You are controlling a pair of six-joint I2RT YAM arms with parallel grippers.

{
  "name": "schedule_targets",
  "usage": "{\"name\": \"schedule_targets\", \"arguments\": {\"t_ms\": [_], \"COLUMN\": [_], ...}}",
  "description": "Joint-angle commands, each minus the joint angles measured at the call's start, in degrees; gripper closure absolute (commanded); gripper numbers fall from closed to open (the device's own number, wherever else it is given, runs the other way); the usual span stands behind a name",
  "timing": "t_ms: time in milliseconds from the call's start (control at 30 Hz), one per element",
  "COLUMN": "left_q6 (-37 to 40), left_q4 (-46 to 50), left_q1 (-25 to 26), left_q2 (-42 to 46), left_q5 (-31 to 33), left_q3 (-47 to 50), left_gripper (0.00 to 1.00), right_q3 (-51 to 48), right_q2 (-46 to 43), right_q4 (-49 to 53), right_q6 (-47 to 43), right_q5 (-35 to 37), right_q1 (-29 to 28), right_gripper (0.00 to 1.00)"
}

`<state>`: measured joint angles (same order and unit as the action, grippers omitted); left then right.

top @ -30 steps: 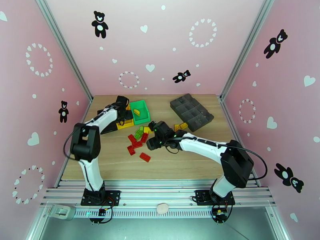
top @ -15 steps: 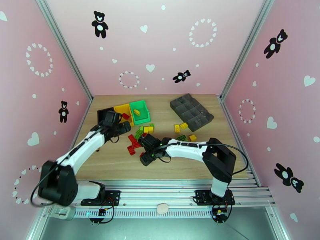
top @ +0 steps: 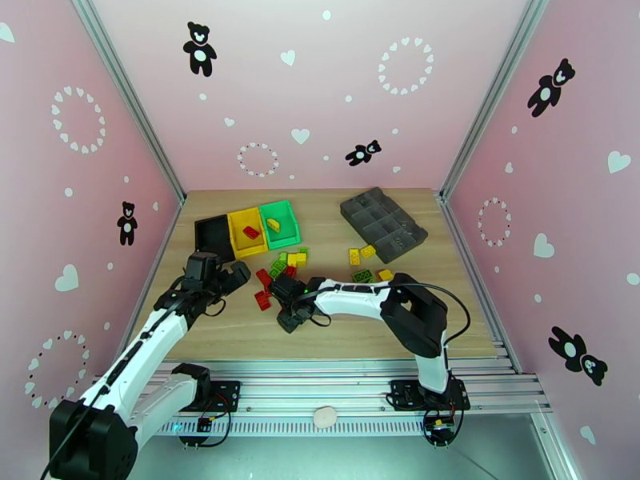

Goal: Sort the legos into containers by color

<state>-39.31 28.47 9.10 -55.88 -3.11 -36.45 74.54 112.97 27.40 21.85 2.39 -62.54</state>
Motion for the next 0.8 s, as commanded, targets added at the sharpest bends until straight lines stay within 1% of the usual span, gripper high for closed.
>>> {"name": "schedule_targets", "arguments": {"t_ms": [0,67,233,400,567,767], "left_q6": [-1.89,-2.07,-2.0,-1.88,-2.73,-5.83], "left_q4": [-2.63,-3.33,-4.31,-5.55,-7.5,-12.66], "left_q1": [-2.1,-2.89,-4.65,-5.81,-6.5,-11.36], "left_q2": [-0.14,-0.5,-2.05,-4.62,-6.52,-7.24], "left_q5": [-5.13,-6.39,-9.14,-11.61,-13.57,-19.31], "left_q3": [1.42,1.53,-0.38,-3.43,-5.51,-4.52], "left_gripper": [0.01,0.01,0.01,0.01,0.01,0.02], "right_q3": [1.89,1.88,2.72,4.92,7.95,12.42], "right_q2": [1.72,1.78,1.58,1.18,0.98,1.53], "right_q4": [1.61,1.43,1.09,0.88,0.75,-0.41], "right_q6": [-0.49,-0.49,-0.49,-0.66,-0.66,0.25], "right_q5": [1.85,2.56,4.27,4.2,2.42,-1.3], "right_q1": [-0.13,-0.17,-0.14,0.27,1.74,4.97], "right_gripper": [0.45,0.48,0.68,0.71,0.73,0.76]}}
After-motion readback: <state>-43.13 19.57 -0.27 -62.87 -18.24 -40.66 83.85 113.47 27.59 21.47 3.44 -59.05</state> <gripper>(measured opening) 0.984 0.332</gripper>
